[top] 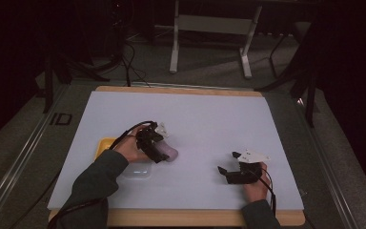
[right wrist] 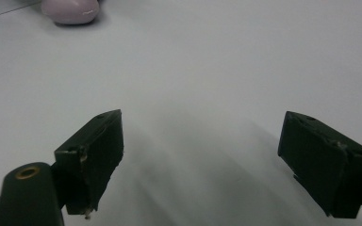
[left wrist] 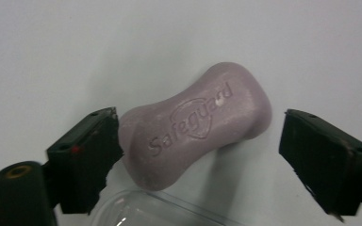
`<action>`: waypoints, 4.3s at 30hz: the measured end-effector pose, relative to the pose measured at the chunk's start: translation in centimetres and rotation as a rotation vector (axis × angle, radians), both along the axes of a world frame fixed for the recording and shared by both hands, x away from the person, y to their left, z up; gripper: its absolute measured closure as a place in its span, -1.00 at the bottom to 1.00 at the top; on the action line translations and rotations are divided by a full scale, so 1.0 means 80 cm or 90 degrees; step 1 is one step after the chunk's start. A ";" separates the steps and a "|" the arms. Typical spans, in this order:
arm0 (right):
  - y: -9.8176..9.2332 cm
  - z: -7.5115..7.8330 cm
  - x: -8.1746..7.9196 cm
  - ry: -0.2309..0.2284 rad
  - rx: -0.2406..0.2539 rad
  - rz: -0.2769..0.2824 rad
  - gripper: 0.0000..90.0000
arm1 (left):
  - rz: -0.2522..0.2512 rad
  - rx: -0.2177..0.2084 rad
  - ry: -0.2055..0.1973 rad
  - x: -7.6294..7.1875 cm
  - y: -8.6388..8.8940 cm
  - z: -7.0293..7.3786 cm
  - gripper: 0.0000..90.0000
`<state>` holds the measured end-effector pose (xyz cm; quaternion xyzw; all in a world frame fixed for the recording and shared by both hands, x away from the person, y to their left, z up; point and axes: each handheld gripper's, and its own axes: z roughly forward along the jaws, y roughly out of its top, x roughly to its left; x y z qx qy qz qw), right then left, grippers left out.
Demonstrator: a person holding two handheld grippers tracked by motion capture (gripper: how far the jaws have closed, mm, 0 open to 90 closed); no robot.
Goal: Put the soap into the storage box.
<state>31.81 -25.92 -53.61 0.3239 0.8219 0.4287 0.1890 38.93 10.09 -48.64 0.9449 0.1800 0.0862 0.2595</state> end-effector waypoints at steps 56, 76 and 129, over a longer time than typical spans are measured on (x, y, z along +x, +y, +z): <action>0.001 -0.001 0.001 0.005 -0.005 -0.002 -0.68 | 0.003 0.097 -0.046 0.009 -0.034 -0.027 -0.79; 0.002 -0.001 0.002 0.008 -0.006 0.000 -0.68 | 0.007 0.042 0.009 0.038 -0.042 -0.017 -0.50; 0.003 -0.001 0.002 0.009 -0.015 0.003 -0.68 | 0.128 0.116 0.119 0.052 -0.045 -0.020 0.02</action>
